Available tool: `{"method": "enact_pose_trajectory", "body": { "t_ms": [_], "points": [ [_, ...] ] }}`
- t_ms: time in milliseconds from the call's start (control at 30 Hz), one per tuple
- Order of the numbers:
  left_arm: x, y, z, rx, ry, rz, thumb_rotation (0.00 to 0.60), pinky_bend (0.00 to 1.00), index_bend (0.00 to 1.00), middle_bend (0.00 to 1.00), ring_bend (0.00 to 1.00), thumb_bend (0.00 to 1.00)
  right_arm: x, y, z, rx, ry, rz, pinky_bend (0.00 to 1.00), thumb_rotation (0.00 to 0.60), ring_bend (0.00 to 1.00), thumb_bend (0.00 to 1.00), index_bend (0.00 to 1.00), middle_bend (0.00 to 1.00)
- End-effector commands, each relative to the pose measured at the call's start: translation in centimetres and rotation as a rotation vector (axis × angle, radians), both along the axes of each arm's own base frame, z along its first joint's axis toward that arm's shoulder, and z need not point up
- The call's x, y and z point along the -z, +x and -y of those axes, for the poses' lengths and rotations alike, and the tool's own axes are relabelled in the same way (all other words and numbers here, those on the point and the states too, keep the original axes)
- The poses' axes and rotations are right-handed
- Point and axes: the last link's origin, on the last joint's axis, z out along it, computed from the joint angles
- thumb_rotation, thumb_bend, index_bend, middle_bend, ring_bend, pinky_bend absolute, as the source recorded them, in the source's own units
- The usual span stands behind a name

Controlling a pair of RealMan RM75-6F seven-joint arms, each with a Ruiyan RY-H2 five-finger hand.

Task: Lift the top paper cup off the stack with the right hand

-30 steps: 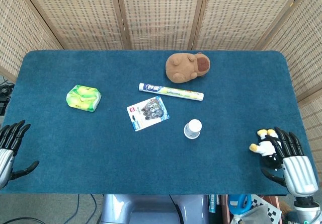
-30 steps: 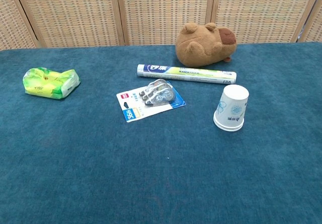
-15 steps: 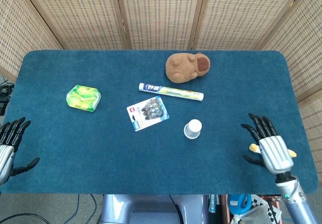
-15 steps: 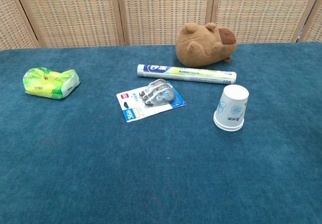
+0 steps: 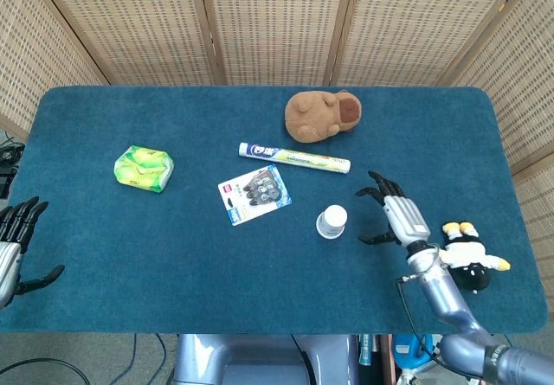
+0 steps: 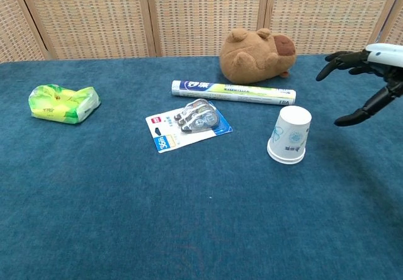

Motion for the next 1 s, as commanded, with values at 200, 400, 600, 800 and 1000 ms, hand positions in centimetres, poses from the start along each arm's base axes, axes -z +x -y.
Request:
{"method": "enact_pose_trajectory", "body": {
  "t_ms": [200, 400, 600, 800, 1000],
  "points": [
    [-0.1, 0.0, -0.1, -0.002, -0.002, 0.004, 0.600, 0.00, 0.00, 0.00, 0.00, 0.21, 2.6, 2.1, 1.0, 0.011, 0.048, 0.017, 0.00, 0.600, 0.00, 0.27, 0.31, 0.00],
    [-0.3, -0.1, -0.1, -0.004, 0.007, 0.007, 0.600, 0.00, 0.00, 0.00, 0.00, 0.21, 3.4, 2.4, 1.3, 0.022, 0.065, 0.006, 0.00, 0.600, 0.00, 0.29, 0.31, 0.00],
    [-0.4, -0.2, -0.1, -0.006, 0.009, 0.016, 0.600, 0.00, 0.00, 0.00, 0.00, 0.21, 3.9, 2.5, 1.8, 0.043, 0.077, -0.015, 0.00, 0.600, 0.00, 0.32, 0.33, 0.00],
    [-0.7, -0.1, -0.1, 0.001, 0.020, 0.030, 0.600, 0.00, 0.00, 0.00, 0.00, 0.21, 3.8, 2.2, 2.1, 0.064, 0.088, -0.031, 0.00, 0.600, 0.00, 0.34, 0.35, 0.00],
    [-0.8, -0.2, 0.0, 0.002, 0.020, 0.035, 0.600, 0.00, 0.00, 0.00, 0.00, 0.21, 3.9, 2.2, 2.1, 0.071, 0.095, -0.029, 0.00, 0.600, 0.00, 0.34, 0.37, 0.00]
  ]
}}
